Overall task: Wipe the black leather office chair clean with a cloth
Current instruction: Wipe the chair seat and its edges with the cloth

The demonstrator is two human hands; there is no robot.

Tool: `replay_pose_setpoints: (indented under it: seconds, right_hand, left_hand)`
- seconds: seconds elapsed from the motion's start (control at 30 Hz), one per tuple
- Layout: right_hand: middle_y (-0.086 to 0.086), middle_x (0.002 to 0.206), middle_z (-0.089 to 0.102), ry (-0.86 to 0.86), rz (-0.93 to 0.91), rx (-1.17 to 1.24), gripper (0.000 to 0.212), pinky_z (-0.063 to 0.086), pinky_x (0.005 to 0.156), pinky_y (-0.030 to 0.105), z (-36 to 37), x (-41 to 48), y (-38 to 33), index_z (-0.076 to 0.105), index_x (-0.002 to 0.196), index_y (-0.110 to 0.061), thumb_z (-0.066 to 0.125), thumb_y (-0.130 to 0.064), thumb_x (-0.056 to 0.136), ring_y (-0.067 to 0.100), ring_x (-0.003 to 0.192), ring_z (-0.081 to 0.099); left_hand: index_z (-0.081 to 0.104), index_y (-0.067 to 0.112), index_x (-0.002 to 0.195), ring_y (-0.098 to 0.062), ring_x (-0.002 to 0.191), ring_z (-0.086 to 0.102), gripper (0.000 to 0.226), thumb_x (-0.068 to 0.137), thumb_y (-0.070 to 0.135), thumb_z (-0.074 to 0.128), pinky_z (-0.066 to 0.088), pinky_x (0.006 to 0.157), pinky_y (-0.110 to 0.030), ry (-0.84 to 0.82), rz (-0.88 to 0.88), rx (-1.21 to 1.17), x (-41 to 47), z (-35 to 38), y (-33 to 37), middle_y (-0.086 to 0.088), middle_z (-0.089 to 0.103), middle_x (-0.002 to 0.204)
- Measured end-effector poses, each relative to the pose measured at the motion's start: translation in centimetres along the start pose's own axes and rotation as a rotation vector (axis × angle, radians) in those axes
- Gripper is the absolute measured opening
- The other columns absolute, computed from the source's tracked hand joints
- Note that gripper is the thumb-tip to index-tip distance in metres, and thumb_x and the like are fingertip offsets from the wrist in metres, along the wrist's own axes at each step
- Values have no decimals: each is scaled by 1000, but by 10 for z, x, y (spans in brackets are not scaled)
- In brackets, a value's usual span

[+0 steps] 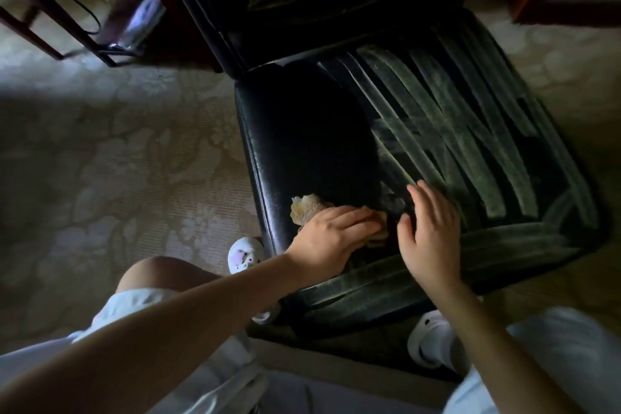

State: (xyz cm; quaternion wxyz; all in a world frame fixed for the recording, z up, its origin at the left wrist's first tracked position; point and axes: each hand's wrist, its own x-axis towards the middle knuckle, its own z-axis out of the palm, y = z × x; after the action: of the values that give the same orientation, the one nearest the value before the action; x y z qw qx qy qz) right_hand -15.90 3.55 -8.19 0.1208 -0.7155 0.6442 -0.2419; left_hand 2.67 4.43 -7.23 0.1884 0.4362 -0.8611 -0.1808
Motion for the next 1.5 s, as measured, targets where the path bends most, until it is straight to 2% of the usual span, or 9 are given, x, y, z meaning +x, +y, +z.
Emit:
replay_pose_setpoints:
  seconds: [0.13, 0.27, 0.43, 0.57, 0.87, 1.07, 1.23, 1.37, 1.5]
  right_hand:
    - [16, 140, 47, -47, 37, -44, 51, 29, 107, 47, -2, -33, 4, 50, 131, -3, 35, -28, 90, 28, 131, 38]
    - [13, 146, 40, -78, 30, -32, 51, 22, 110, 43, -6, -20, -5, 46, 136, -6, 32, -30, 92, 24, 135, 31]
    - [10, 152, 30, -140, 142, -100, 59, 7, 114, 35, -4, -19, 2, 40, 141, -8, 25, -35, 90, 24, 140, 24]
    - [11, 149, 36, -108, 143, -105, 57, 5, 112, 33, 0, -20, 6, 44, 138, -6, 28, -32, 90, 26, 138, 30]
    - [9, 147, 39, -63, 175, -30, 55, 7, 113, 36, 3, -21, 4, 47, 135, -9, 29, -31, 88, 23, 139, 28]
    - [10, 146, 41, -74, 152, 36, 56, 6, 114, 36, -4, -21, 4, 49, 133, -7, 20, -34, 93, 22, 139, 28]
    - [10, 146, 41, -86, 159, 99, 60, 8, 114, 39, -10, -21, 1, 50, 133, -8, 21, -39, 91, 22, 140, 27]
    - [15, 143, 43, -126, 104, 48, 60, 16, 112, 48, -13, -30, 2, 51, 132, -4, 23, -39, 92, 30, 138, 31]
    - [13, 144, 43, -181, 47, 27, 62, 13, 112, 44, -14, -43, -8, 51, 133, -5, 21, -40, 92, 29, 138, 30]
  left_hand:
    - [60, 7, 121, -24, 104, 59, 33, 91, 16, 48, 46, 93, -34, 63, -52, -99, 22, -12, -10, -8, 64, 116]
    - [59, 2, 121, -27, 109, 54, 34, 88, 6, 53, 37, 96, -30, 357, -365, -37, 66, -21, -23, -15, 62, 117]
    - [46, 11, 135, -28, 123, 42, 42, 93, 14, 45, 31, 103, -33, 274, -636, 15, 122, -17, -43, -9, 52, 132]
    - [49, 9, 132, -28, 116, 46, 40, 93, 15, 45, 37, 98, -35, 226, -569, 103, 123, -9, -44, -6, 54, 128]
    - [65, 6, 112, -29, 100, 62, 40, 86, 23, 39, 48, 88, -33, 71, -150, 102, 87, -3, -14, -10, 66, 112]
    - [64, 9, 115, -30, 108, 60, 39, 89, 24, 40, 48, 95, -39, -80, -144, 76, 66, -3, -1, -10, 64, 118]
    - [66, 12, 112, -28, 104, 62, 42, 87, 26, 36, 47, 93, -37, -102, -101, 71, 34, -2, 20, -8, 66, 115]
    - [65, 12, 114, -29, 105, 61, 30, 86, 13, 55, 46, 94, -38, -69, -79, 51, 8, 2, 32, -8, 65, 116]
    - [61, 14, 122, -25, 114, 54, 36, 87, 9, 60, 42, 100, -39, -147, -81, -24, -4, -11, 34, -7, 60, 124]
